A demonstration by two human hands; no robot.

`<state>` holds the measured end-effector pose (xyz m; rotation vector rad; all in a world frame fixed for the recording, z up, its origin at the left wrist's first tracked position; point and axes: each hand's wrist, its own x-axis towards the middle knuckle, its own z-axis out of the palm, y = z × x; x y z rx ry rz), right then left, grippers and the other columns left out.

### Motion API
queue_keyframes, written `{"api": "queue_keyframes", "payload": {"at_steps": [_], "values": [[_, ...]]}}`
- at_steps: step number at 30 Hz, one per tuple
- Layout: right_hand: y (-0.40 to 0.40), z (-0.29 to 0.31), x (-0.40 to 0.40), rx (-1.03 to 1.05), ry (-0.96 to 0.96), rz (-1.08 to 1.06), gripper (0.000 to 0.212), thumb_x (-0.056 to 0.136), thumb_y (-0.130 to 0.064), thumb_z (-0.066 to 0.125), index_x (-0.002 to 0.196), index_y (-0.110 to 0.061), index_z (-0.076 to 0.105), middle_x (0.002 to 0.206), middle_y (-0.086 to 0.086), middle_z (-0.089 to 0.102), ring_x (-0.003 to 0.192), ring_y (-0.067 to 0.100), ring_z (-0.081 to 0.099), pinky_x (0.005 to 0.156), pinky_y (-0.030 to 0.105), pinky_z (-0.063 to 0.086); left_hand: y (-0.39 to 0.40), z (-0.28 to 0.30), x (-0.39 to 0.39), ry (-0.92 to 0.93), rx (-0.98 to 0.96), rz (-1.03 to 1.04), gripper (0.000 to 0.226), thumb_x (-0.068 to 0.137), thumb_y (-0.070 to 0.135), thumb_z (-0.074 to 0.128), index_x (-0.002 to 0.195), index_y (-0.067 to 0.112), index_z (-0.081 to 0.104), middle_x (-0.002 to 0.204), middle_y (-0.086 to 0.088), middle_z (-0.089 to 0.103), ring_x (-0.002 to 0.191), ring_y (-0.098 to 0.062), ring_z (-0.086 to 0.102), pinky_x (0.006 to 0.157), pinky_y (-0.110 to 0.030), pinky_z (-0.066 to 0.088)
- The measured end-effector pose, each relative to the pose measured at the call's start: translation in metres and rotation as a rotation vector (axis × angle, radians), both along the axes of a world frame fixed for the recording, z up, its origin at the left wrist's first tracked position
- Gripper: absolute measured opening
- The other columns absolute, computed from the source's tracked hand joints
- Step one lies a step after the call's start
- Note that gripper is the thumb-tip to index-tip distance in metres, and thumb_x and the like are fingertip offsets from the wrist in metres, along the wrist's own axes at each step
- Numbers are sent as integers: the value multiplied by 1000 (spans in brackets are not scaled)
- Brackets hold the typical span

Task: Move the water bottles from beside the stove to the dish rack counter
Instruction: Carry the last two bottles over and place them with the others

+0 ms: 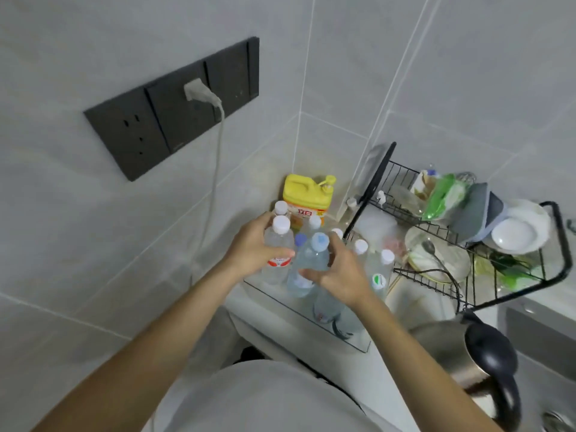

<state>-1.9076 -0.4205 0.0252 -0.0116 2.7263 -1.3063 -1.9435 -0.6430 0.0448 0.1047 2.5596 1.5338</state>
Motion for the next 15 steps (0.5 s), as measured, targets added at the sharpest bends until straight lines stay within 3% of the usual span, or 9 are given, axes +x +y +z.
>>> {"api": "queue_keyframes", "payload": {"at_steps": [2, 4, 7, 10, 15], "values": [[-4, -14, 3, 151, -31, 1, 66, 62, -54, 87, 112, -41, 46, 95, -12, 65, 87, 25, 66, 75, 45, 56, 2, -21, -9, -57, -13, -59, 64, 63, 18, 98, 117, 32, 68, 114, 11, 74, 108, -10, 69, 95, -39, 55], [-7, -28, 7, 282, -41, 13, 67, 61, -58, 88, 112, -36, 48, 96, -8, 66, 87, 26, 64, 74, 40, 52, 7, -39, -11, -113, -41, -83, 71, 65, 15, 99, 126, 19, 65, 126, 2, 73, 121, -22, 67, 105, -47, 53], [-9, -46, 15, 461, 3, 41, 64, 62, -59, 89, 108, -30, 55, 94, -3, 67, 87, 28, 62, 75, 35, 38, 14, -65, -10, -170, -97, -120, 70, 65, 16, 98, 125, 16, 62, 126, 0, 70, 120, -25, 65, 103, -48, 53], [-8, -56, 23, 604, 37, 58, 66, 64, -60, 90, 111, -22, 63, 102, 2, 73, 95, 30, 66, 84, 36, 41, 17, -81, -8, -211, -123, -151, 67, 66, 15, 95, 124, 20, 63, 122, 1, 72, 116, -25, 66, 99, -46, 55], [-10, -59, 22, 731, 56, 39, 69, 64, -58, 91, 110, -13, 66, 118, 6, 68, 114, 31, 61, 100, 42, 43, 20, -96, -4, -174, -112, -172, 53, 65, 4, 93, 106, 20, 63, 105, 4, 68, 99, -21, 61, 88, -37, 53]]}}
